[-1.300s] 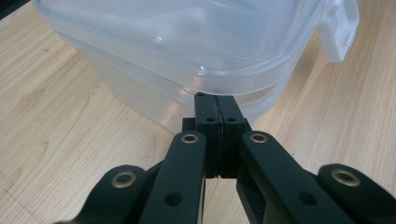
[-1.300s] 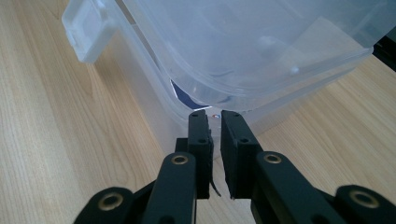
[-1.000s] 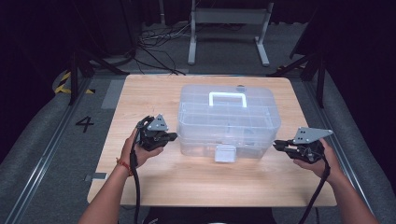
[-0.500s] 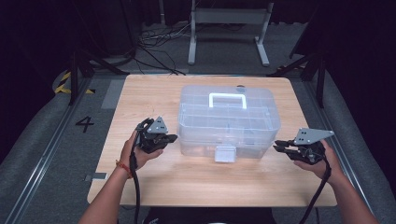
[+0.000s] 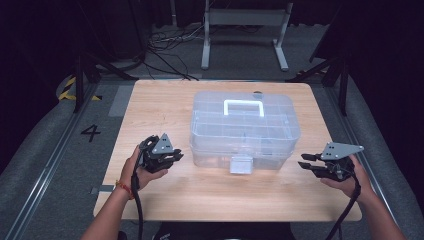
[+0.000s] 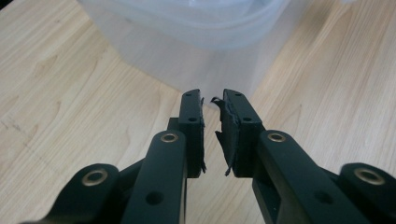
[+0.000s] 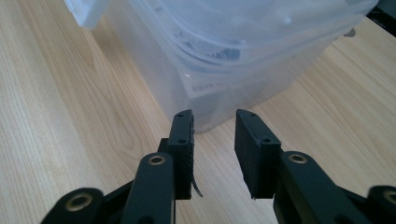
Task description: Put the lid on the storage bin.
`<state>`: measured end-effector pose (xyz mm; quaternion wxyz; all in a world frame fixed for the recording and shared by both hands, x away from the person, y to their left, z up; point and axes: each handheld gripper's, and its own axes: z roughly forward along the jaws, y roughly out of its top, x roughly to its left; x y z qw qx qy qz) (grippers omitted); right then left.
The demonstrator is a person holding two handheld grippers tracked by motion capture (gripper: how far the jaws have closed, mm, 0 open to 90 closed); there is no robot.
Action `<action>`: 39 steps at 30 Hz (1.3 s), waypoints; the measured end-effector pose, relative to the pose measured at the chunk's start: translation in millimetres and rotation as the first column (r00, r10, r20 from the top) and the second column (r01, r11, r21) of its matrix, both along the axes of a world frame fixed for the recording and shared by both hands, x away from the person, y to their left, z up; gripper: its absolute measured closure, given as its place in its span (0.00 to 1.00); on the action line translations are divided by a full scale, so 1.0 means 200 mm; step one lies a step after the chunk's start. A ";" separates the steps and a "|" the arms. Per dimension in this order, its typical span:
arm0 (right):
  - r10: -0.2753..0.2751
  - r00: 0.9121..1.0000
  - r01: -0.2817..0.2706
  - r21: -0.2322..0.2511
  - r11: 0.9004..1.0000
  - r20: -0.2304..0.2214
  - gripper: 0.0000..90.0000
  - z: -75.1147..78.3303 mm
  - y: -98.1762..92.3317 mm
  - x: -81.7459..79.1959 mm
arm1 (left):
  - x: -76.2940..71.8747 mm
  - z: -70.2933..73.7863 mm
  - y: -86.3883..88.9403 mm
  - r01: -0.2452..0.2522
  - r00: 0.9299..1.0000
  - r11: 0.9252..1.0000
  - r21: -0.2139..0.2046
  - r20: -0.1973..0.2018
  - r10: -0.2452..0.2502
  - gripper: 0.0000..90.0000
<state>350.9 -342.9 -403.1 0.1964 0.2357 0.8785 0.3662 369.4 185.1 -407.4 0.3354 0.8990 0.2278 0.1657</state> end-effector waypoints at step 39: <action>-0.341 0.933 0.354 0.116 0.928 -0.117 0.25 -0.42 -0.42 -0.13 | -0.13 -0.34 0.37 -0.183 0.969 0.983 -0.031 -0.171 0.175 0.22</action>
